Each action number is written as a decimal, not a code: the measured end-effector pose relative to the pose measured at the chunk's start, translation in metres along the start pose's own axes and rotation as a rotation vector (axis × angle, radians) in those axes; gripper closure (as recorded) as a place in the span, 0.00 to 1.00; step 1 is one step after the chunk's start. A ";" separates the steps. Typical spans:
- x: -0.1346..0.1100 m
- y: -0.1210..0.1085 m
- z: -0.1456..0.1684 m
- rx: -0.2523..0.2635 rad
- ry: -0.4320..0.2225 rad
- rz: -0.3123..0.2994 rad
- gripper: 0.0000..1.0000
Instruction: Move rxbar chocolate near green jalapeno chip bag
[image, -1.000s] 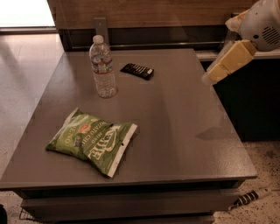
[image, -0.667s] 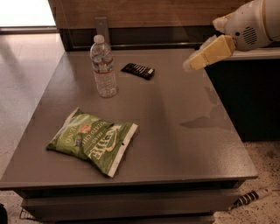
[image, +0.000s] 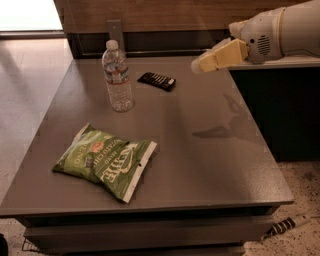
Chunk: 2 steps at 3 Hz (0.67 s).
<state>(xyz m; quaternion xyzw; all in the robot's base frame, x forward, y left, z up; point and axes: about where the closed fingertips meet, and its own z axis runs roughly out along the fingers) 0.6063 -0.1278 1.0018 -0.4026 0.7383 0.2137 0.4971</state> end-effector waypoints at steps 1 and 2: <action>0.002 -0.010 0.024 -0.003 0.013 -0.004 0.00; 0.015 -0.037 0.060 0.021 -0.014 0.004 0.00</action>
Offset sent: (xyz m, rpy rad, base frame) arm 0.1093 0.0151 -0.0627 0.0388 -0.0425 -0.0612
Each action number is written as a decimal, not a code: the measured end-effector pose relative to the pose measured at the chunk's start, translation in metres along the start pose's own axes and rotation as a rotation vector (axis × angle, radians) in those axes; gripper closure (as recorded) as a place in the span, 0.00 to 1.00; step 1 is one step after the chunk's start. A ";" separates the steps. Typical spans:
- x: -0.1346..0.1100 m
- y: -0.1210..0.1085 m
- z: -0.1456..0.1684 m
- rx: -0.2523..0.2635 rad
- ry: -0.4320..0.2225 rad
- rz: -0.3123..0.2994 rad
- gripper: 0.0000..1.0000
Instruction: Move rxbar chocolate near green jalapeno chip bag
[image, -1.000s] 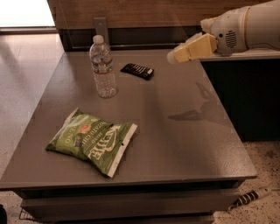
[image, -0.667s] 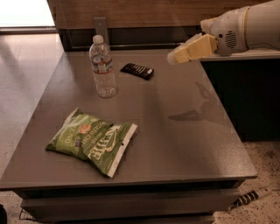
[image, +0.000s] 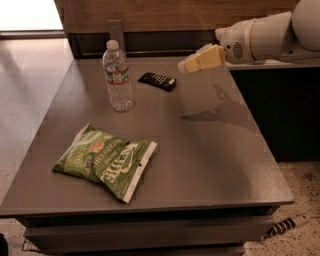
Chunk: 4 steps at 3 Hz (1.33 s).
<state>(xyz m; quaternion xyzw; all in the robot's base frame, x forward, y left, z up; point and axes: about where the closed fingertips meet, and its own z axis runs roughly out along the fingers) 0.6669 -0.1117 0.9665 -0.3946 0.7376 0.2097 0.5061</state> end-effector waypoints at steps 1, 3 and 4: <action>0.015 -0.025 0.034 0.021 -0.062 0.011 0.00; 0.056 -0.057 0.092 -0.009 -0.109 0.050 0.00; 0.065 -0.063 0.119 -0.047 -0.117 0.046 0.00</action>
Offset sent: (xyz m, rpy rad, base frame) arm 0.0992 -0.0004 -0.0917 0.1538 -0.0342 -0.0413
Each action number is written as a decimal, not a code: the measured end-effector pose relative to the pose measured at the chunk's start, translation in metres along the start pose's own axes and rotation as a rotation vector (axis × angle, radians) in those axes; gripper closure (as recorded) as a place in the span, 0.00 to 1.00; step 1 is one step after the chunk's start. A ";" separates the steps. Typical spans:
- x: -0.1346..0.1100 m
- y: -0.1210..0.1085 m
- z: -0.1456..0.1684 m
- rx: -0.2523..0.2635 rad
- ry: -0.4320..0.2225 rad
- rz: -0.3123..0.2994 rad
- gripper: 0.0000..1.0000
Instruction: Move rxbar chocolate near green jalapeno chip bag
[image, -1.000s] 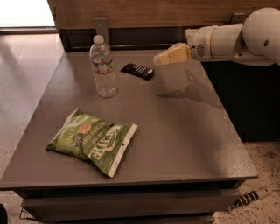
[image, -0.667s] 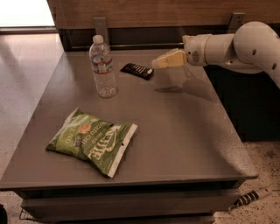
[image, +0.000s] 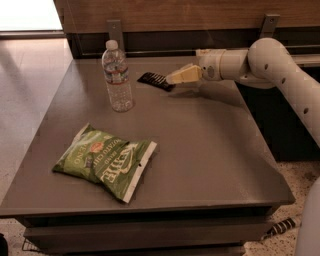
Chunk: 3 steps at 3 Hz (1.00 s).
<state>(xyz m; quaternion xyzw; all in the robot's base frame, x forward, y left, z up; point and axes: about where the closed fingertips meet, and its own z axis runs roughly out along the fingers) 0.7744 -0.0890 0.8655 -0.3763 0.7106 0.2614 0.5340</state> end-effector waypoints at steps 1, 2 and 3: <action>0.007 0.000 0.030 -0.052 -0.001 -0.009 0.00; 0.014 0.009 0.051 -0.084 -0.004 -0.007 0.00; 0.023 0.022 0.064 -0.069 -0.006 0.009 0.00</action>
Offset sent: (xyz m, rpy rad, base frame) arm 0.0239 0.0513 -0.0461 0.0139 0.0318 0.1057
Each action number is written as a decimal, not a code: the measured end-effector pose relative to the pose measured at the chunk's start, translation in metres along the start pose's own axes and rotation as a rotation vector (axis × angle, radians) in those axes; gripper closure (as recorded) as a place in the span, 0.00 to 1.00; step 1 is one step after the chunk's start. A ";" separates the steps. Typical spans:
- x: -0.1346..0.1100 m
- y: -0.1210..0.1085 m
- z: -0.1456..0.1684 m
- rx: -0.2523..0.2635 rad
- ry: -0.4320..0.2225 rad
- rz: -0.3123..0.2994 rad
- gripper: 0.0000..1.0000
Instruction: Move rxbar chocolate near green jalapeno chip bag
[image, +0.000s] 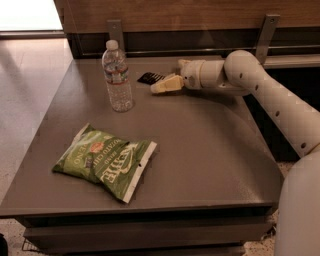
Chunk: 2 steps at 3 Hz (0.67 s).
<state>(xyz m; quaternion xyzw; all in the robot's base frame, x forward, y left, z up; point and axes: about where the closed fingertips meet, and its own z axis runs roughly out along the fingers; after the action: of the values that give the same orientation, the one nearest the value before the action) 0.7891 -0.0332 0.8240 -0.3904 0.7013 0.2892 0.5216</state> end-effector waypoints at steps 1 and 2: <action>0.014 0.015 0.014 0.018 -0.001 0.019 0.24; 0.011 0.015 0.014 0.018 -0.001 0.019 0.47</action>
Offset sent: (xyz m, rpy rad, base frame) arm -0.0064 0.0120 -0.0128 0.0065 0.0054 -0.0184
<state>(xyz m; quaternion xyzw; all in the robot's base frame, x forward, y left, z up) 0.7814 -0.0166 0.8092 -0.3790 0.7074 0.2880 0.5226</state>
